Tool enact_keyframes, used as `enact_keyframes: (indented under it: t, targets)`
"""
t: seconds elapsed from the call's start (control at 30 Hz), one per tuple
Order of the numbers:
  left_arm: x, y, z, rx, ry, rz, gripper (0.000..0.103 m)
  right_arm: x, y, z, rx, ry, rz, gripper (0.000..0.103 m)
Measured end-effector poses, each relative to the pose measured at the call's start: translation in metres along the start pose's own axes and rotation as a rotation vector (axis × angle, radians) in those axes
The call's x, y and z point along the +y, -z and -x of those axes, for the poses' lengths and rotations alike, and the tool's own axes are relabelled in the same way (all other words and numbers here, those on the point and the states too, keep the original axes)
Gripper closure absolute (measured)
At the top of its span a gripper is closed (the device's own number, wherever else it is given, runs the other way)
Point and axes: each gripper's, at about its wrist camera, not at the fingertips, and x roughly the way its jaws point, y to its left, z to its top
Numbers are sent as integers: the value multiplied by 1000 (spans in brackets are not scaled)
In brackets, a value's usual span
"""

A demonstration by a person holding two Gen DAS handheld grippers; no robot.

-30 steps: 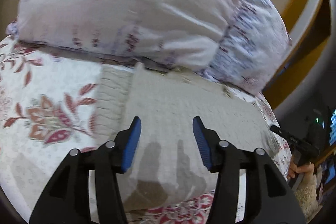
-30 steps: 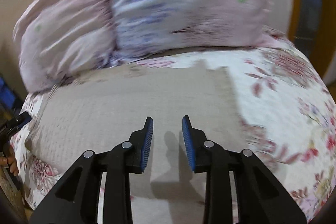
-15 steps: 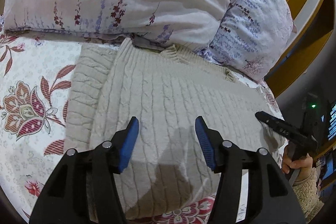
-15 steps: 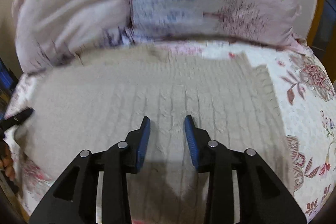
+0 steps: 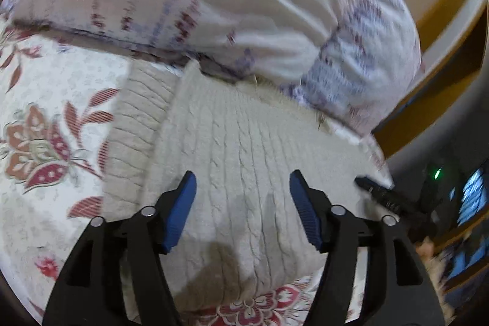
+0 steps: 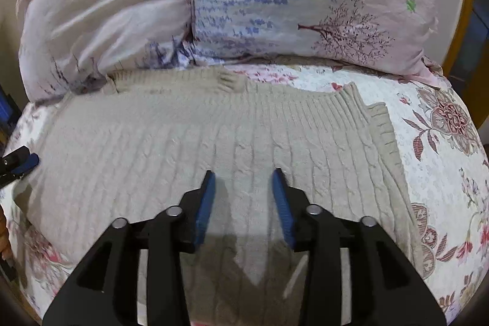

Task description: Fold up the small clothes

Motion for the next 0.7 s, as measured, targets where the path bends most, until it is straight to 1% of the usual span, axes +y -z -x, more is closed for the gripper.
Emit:
enact_keyframes:
  t: [0.03,0.07,0.1,0.17,0.4,0.5,0.53,0.57,0.63,0.7]
  targets:
    - [7,-4,9,-28,7,27,35,2,-1,3,-19,-13,-4,53]
    - [11,-7,13,-44,5,42,33,5,-1,5,-30,-21,-3,53]
    - [16,-11,18,-57,-3,58,31,11,-1,7,-42,-38,5,53]
    - [28,-17,24,-73,-14,109,30,21,-1,7,-48,-67,18,50]
    - [67,-25,16,-57,9,297,29,70,-10,-6,-40,-135,85,49]
    - [74,-24,11,-46,20,340,29,86,-11,-12,-43,-126,121,49]
    - [76,-24,9,-42,24,348,28,90,-10,-13,-43,-123,130,48]
    - [77,-23,7,-39,29,356,28,93,-10,-16,-38,-119,137,44]
    - [77,-22,5,-37,28,361,28,103,-7,-32,19,-77,169,41]
    - [76,-22,4,-40,29,355,26,108,-3,-33,-20,-40,205,39]
